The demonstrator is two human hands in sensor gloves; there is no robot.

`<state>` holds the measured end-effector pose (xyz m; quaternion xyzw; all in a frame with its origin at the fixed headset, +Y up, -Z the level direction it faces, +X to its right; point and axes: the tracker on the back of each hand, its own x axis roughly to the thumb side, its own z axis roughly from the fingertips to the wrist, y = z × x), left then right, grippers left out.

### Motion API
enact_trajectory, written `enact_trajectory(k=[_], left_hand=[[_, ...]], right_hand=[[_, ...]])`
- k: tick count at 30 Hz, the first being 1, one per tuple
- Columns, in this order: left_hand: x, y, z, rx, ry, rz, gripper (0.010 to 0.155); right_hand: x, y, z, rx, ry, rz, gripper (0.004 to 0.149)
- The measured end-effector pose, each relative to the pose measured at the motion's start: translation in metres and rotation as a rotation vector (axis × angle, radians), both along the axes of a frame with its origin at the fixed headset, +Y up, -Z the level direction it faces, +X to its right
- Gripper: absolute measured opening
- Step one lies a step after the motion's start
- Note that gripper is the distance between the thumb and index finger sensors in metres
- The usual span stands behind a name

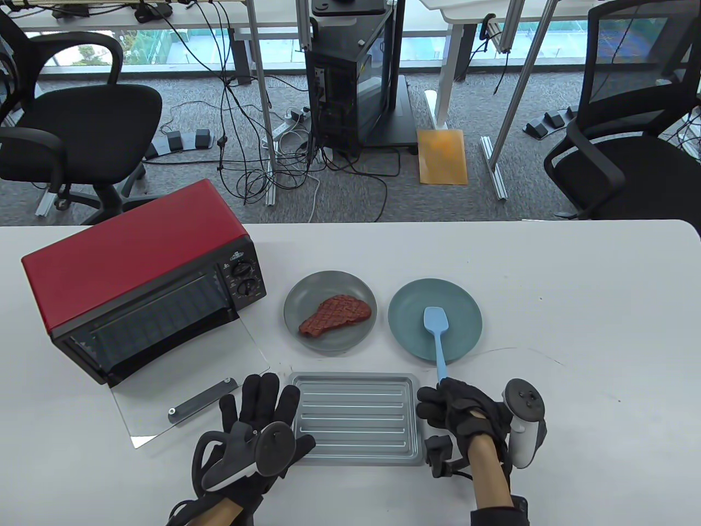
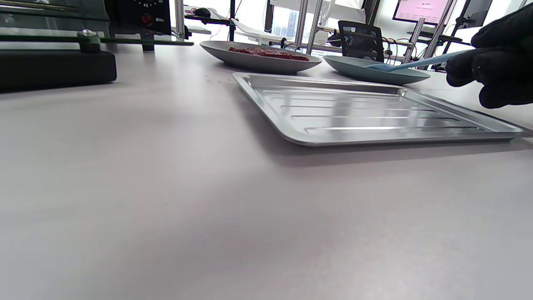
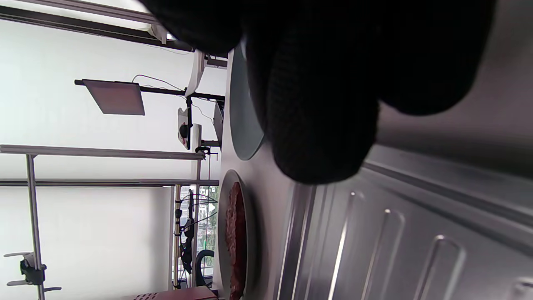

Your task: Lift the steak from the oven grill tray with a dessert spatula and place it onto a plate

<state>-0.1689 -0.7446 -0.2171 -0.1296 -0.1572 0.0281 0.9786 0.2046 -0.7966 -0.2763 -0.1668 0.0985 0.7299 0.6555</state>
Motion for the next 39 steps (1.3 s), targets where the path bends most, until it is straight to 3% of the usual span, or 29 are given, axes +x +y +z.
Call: enact_trajectory(k=[5,17,24,30,33,39], left_hand=[[0.0,0.0,0.0,-0.002,-0.001,0.001,0.085],[0.0,-0.001,0.001,-0.019,-0.001,-0.007,0.085],[0.001,-0.001,0.001,-0.008,0.006,-0.055,0.085],[0.0,0.0,0.0,-0.002,0.017,-0.057,0.085],[-0.002,0.001,-0.001,0.003,0.027,-0.055,0.085],[-0.006,0.0,-0.003,-0.001,0.045,-0.057,0.085]], right_hand=[[0.0,0.002,-0.002,-0.039,0.063,0.197,0.061],[-0.004,0.009,-0.001,-0.06,0.109,0.224,0.075],[-0.009,0.038,0.004,-0.049,0.183,0.568,0.082],[-0.019,0.069,0.013,0.082,0.132,0.797,0.083],[-0.028,0.09,0.019,0.21,0.095,0.954,0.082],[-0.05,0.117,0.032,0.437,0.064,1.06,0.083]])
